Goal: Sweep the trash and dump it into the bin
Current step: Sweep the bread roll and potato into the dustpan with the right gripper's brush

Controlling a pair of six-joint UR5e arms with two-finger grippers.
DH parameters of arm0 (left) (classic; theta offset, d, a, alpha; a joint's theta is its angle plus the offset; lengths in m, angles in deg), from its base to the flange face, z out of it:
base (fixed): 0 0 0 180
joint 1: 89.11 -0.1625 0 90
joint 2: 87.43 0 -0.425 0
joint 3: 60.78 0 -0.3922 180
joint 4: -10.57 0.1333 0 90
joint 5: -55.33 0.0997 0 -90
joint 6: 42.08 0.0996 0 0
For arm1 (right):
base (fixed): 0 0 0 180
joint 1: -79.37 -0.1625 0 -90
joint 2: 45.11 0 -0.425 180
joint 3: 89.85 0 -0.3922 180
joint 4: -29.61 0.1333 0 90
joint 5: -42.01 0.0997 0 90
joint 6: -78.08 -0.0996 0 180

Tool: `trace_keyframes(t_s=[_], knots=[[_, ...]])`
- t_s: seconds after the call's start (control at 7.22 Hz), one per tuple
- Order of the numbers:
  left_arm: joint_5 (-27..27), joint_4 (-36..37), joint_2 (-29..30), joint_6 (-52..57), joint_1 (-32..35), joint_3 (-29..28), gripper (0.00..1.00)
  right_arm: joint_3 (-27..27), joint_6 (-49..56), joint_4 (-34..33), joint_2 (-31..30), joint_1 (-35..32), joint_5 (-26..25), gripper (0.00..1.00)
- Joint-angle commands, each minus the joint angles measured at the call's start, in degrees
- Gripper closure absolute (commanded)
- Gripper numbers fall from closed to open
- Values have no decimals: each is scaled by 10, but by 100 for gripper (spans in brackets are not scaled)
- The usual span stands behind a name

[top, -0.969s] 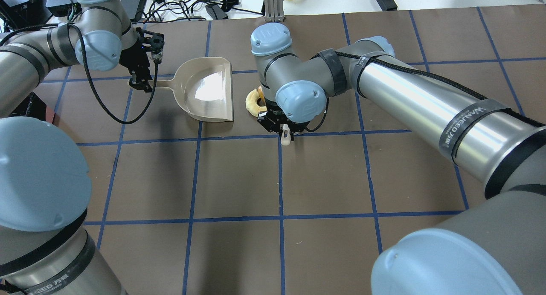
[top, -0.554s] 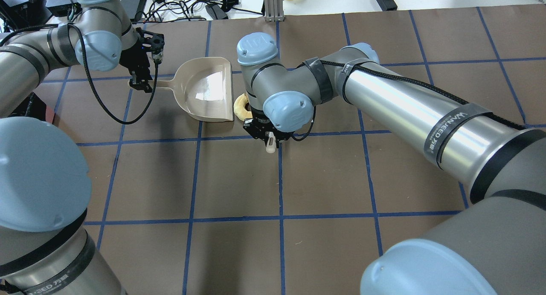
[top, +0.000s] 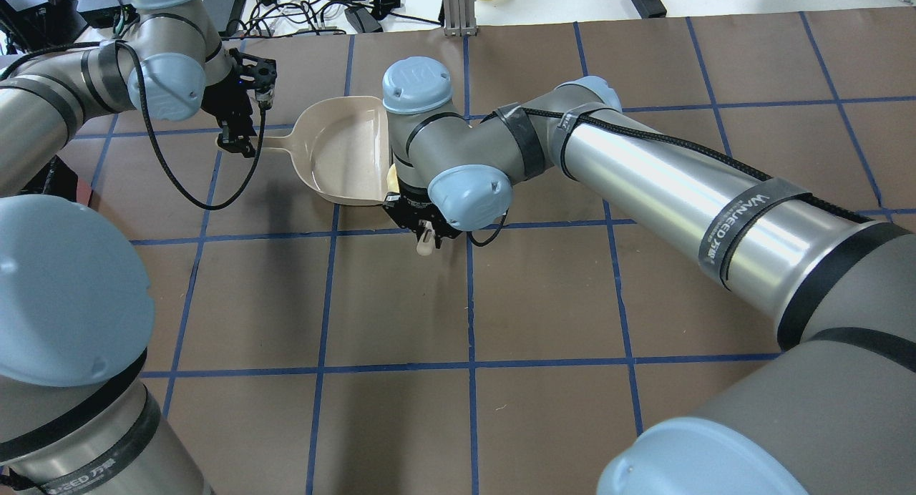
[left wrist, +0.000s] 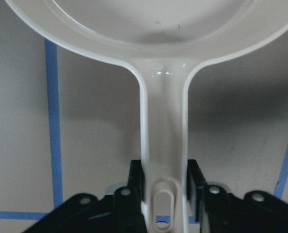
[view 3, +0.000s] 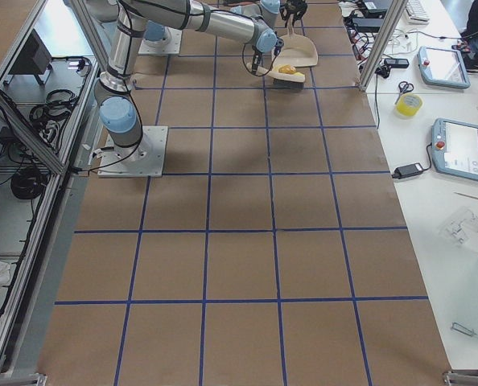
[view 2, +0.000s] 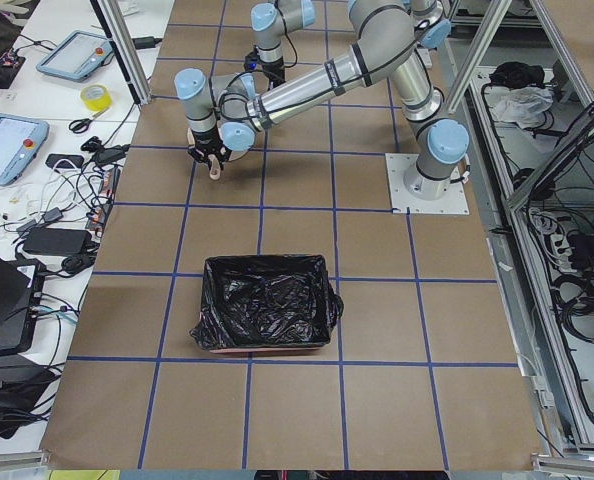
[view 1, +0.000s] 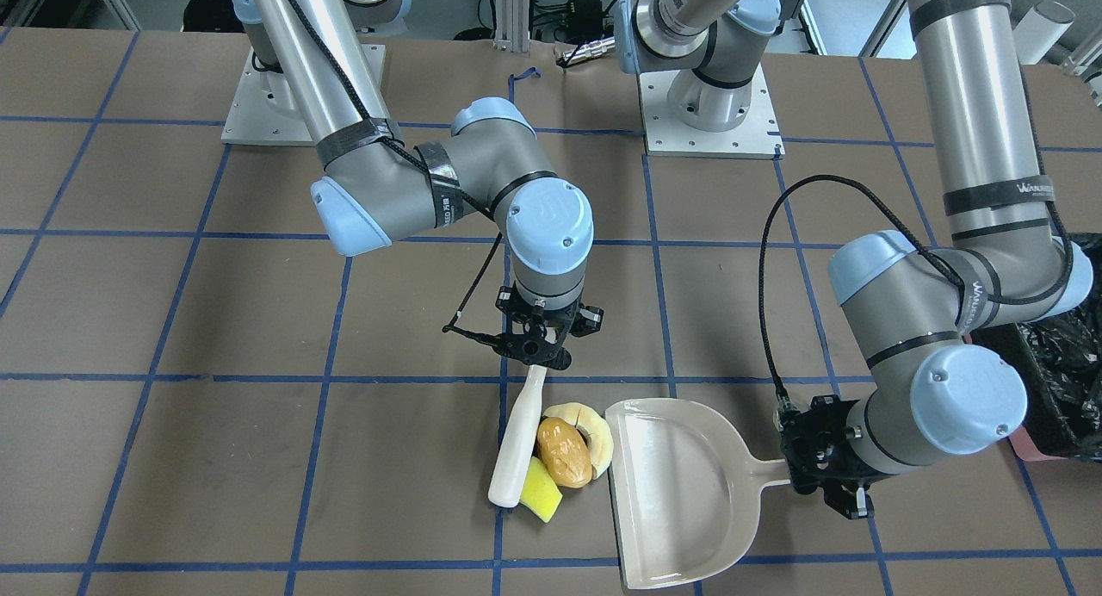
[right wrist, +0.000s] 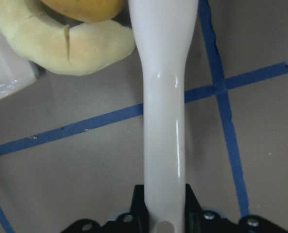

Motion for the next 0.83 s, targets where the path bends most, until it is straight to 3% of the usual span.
trace_keyframes(t_s=[0.0,0.69], knots=[[0,0,0,1,0,0,100,0,-23,-43,12,-9,15,100],[-1,0,0,1,0,1,100,39,-29,-44,42,-27,16,100]])
